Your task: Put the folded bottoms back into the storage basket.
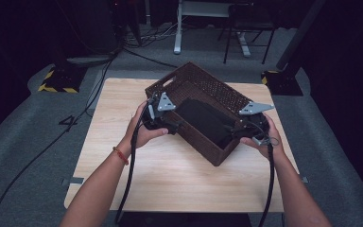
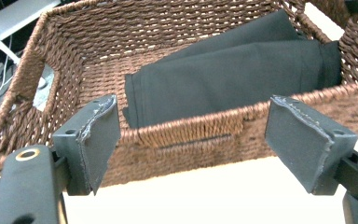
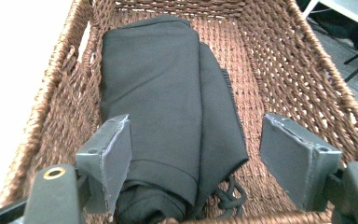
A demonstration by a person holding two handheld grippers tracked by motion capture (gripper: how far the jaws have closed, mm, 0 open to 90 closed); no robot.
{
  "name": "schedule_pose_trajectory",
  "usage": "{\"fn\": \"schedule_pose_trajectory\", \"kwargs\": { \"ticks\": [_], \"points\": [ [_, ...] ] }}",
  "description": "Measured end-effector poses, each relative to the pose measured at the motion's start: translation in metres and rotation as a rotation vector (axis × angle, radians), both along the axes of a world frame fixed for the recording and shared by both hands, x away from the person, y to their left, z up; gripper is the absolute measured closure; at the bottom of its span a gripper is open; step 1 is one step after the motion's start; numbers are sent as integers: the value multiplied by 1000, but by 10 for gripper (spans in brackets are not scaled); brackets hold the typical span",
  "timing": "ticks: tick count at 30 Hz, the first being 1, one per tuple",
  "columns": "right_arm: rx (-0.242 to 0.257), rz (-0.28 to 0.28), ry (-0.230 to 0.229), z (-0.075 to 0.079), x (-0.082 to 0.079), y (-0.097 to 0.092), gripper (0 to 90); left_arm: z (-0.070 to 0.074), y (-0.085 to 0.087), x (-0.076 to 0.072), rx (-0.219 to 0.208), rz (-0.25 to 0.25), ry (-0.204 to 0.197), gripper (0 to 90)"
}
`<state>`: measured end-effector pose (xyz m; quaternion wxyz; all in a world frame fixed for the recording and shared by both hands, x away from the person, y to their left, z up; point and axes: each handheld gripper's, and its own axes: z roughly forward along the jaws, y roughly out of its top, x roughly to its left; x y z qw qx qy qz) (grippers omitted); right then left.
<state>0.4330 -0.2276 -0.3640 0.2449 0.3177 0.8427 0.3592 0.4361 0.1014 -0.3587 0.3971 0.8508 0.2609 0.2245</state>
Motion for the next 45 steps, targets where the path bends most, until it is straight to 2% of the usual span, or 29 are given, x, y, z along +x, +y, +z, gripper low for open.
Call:
{"fn": "schedule_pose_trajectory", "kwargs": {
  "ticks": [3,12,20,22,33,41,42,45],
  "points": [
    [2,-2,-5,1,-4,-3,265,-1,3,-4,4,5,-3,190],
    [-12,-13,-44,2,-22,-18,270,-11,19,-23,58,22,-20,191],
    [-29,-9,-68,-1,-38,-25,281,-23,31,-39,66,30,-12,192],
    [-37,-7,-75,-5,-46,-28,280,-28,36,-45,78,37,-13,191],
    [-37,-22,-79,-25,-65,-41,280,-48,57,-64,117,65,-3,190],
    [-49,-53,-61,-45,-76,-53,280,-64,74,-76,134,91,10,187],
    [-49,-62,-53,-50,-78,-57,280,-68,77,-78,151,95,6,185],
    [-44,-70,-47,-54,-80,-61,280,-73,81,-81,155,101,9,185]
  ]
}}
